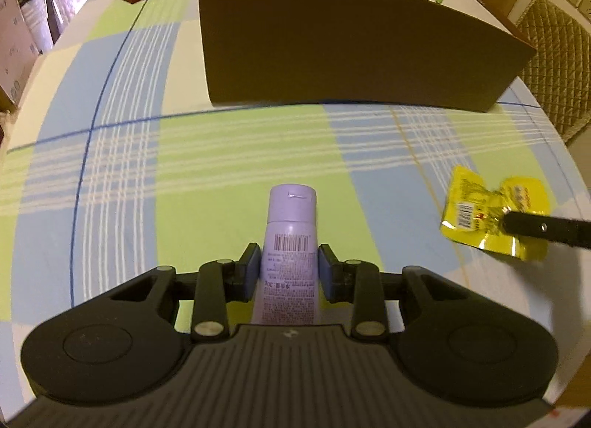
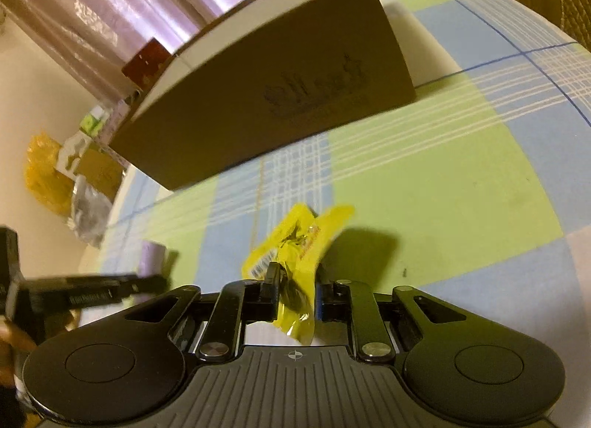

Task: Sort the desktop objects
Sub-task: 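Grasp the purple tube with the left tool while the right tool grasps the yellow snack packet, then lift the purple tube and yellow packet and carry both over the box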

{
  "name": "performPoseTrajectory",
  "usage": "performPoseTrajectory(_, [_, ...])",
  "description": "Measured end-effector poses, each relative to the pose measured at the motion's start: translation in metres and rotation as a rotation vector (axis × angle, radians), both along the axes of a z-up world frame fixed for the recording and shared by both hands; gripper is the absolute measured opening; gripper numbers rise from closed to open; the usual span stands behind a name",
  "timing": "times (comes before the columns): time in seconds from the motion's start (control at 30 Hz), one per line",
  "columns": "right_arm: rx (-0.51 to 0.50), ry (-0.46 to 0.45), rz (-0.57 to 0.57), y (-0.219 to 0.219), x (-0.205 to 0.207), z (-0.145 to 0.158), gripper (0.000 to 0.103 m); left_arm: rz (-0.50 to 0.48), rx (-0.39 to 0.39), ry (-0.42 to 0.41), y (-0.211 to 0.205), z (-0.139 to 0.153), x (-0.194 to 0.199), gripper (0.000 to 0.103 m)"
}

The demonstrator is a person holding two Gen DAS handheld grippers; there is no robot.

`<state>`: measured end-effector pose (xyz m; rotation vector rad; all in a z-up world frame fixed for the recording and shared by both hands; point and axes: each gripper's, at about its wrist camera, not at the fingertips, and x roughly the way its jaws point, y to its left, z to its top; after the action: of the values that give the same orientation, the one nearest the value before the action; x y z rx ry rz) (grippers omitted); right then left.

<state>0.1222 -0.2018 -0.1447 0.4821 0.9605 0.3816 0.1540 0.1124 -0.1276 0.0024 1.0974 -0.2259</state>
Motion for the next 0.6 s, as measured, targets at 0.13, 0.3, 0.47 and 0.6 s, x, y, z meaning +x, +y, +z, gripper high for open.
performPoseTrajectory(0.13, [0.009,-0.011,0.008,0.001,0.001,0.008,0.011,-0.001,-0.012,-0.013,-0.002,0.008,-0.008,0.028])
performPoseTrajectory(0.3, [0.064,-0.007,-0.013,0.000,0.001,0.013,0.011,0.003,-0.029,-0.046,-0.004,0.021,-0.011,0.028])
performPoseTrajectory(0.47, [0.130,-0.015,-0.039,-0.006,0.003,0.022,0.011,0.004,-0.048,-0.065,-0.007,0.031,-0.013,0.028])
performPoseTrajectory(0.6, [0.160,-0.024,-0.064,-0.013,0.005,0.030,0.011,0.004,-0.057,-0.084,-0.008,0.038,-0.014,0.028])
